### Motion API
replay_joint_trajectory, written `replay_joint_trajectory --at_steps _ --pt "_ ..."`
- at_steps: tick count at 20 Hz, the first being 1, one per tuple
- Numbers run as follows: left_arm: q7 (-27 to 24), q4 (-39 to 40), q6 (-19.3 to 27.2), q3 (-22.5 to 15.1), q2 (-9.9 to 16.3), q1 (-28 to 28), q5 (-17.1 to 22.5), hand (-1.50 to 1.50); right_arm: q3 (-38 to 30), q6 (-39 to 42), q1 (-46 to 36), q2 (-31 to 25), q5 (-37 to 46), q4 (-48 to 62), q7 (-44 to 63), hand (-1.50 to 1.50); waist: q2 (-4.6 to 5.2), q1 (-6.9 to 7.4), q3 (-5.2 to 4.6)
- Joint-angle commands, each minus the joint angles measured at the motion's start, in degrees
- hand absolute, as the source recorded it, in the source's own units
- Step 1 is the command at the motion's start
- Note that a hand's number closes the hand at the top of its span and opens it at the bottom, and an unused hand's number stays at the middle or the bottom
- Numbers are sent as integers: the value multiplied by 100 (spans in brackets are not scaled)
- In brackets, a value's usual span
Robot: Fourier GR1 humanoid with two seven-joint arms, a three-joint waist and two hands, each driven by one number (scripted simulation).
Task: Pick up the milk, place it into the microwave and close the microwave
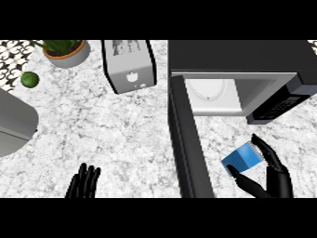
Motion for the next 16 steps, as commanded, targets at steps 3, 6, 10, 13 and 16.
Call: replay_joint_trajectory --at_steps 3,6,10,13,16 --pt "-348 -114 -289 304 372 286 431 -150 -418 -389 -926 -1 -59 1289 -513 150 4 22 1" --pt "-530 -291 -232 112 514 700 318 -150 -531 -448 -932 -288 38 1558 -669 150 0 28 1" --pt "-236 -377 -304 449 573 351 440 -150 -632 -555 -1380 -521 280 2832 -1160 150 17 55 7" --pt "-264 -294 -447 582 586 290 635 -150 -571 -715 -1664 -584 521 3387 -1515 150 22 60 8" --pt "-438 -316 -462 604 640 459 606 -150 -682 -541 -2202 -893 548 4020 -1674 150 22 85 10"
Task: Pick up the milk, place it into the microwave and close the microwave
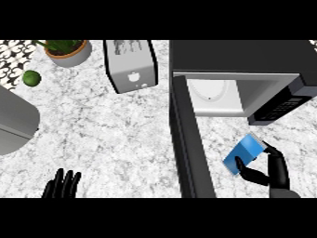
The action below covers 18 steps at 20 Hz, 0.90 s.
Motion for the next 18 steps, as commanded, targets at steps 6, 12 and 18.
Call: replay_joint_trajectory --at_steps 6,12,18 --pt "-131 77 -117 -8 -7 115 121 -150 -246 1259 -832 -401 -272 1269 -1098 150 34 38 26" --pt "-263 42 -297 420 233 326 403 -150 88 1063 -546 387 -254 724 -1091 150 -9 -39 11" --pt "-651 470 -641 523 202 362 555 -150 268 1289 -632 293 -392 -119 -358 150 -12 -62 6"
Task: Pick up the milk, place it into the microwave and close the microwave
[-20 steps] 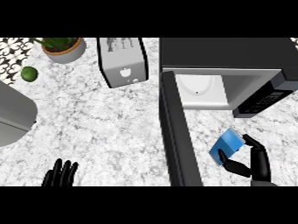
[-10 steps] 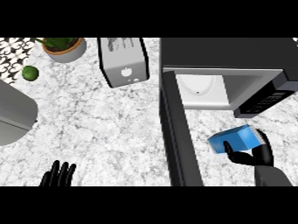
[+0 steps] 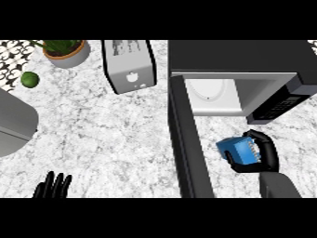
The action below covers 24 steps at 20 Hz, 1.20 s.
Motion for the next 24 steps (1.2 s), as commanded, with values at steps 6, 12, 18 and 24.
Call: replay_joint_trajectory --at_steps 6,12,18,24 --pt "162 -117 4 34 -9 77 -27 -150 281 -692 314 184 141 -1645 725 150 -11 -51 -4" --pt "-373 73 -566 465 277 498 375 -150 351 -1198 -380 442 262 -1675 1663 150 3 33 -1" --pt "-15 474 -422 385 -183 -167 296 -150 305 -1514 -944 238 481 -1202 2137 150 14 17 0" --pt "0 429 -648 665 12 -279 457 -150 216 -2316 -2150 -18 1078 308 2175 150 68 162 6"
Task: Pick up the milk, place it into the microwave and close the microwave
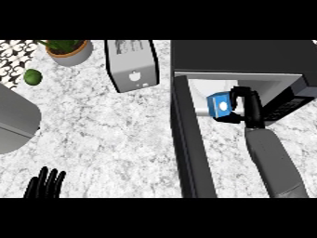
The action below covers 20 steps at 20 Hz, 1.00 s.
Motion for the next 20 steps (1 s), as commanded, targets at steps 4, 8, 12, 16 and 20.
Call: replay_joint_trajectory --at_steps 4,8,12,16,20 --pt "13 98 -76 -132 -48 -149 -181 -150 -212 -789 -1138 -417 461 1596 72 150 66 154 8" --pt "229 -34 -147 20 -6 -174 58 -150 -290 -1145 -1569 -367 535 2206 53 150 84 193 10" --pt "205 195 -95 201 156 -241 -153 -150 -247 -1854 -1643 -439 768 2492 18 150 131 287 14" --pt "288 265 100 123 95 -361 -412 -150 -447 -2273 -1993 -911 730 2644 325 150 190 385 22" --pt "503 100 26 139 294 -421 -466 -150 -278 -2485 -2209 -997 968 2955 447 -150 232 510 26"
